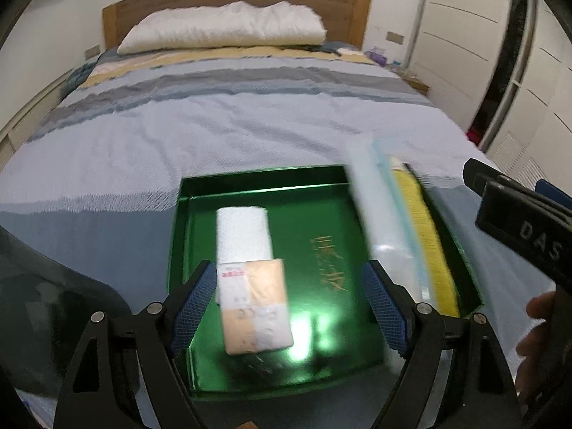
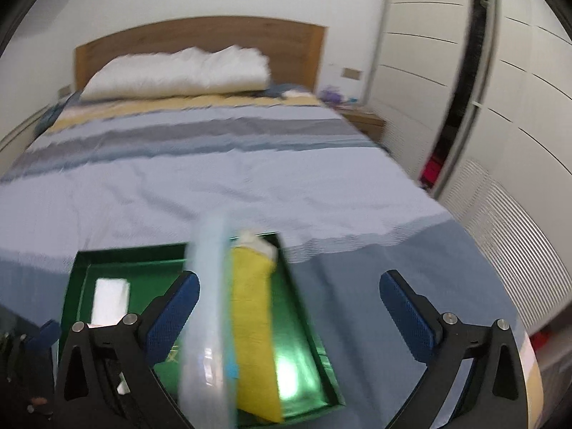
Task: Organize soft objects
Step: 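Raise both tools away from the tray and turn toward the socks, then move the left tool to the grey sock while the right tool approaches the green mitt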
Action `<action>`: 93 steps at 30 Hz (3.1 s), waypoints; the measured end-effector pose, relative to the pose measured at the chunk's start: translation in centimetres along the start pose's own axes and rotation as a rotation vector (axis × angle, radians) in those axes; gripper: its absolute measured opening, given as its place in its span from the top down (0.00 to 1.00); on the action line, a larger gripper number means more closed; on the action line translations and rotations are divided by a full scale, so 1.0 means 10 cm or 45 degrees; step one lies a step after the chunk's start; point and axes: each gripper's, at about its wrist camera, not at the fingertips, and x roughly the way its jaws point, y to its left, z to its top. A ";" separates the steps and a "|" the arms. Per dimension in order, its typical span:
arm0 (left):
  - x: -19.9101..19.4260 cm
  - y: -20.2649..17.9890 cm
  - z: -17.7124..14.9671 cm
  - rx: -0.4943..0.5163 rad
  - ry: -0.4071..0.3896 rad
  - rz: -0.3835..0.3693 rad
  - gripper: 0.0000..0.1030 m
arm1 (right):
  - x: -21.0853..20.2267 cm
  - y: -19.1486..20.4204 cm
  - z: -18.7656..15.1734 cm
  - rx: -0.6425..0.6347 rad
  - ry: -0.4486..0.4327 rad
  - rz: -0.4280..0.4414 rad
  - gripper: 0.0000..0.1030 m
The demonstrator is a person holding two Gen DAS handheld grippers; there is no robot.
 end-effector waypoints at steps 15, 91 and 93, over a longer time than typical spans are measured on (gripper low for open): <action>-1.43 -0.61 -0.49 0.237 -0.071 -0.361 0.23 | -0.97 -0.59 -0.35 0.226 -0.058 -0.153 0.00; -2.44 3.98 -2.79 -0.171 0.119 0.247 0.22 | -4.30 2.91 -2.58 -0.202 0.091 0.546 0.00; -2.34 4.03 -2.82 -0.185 0.149 0.242 0.22 | -4.24 2.95 -2.58 -0.214 0.094 0.539 0.00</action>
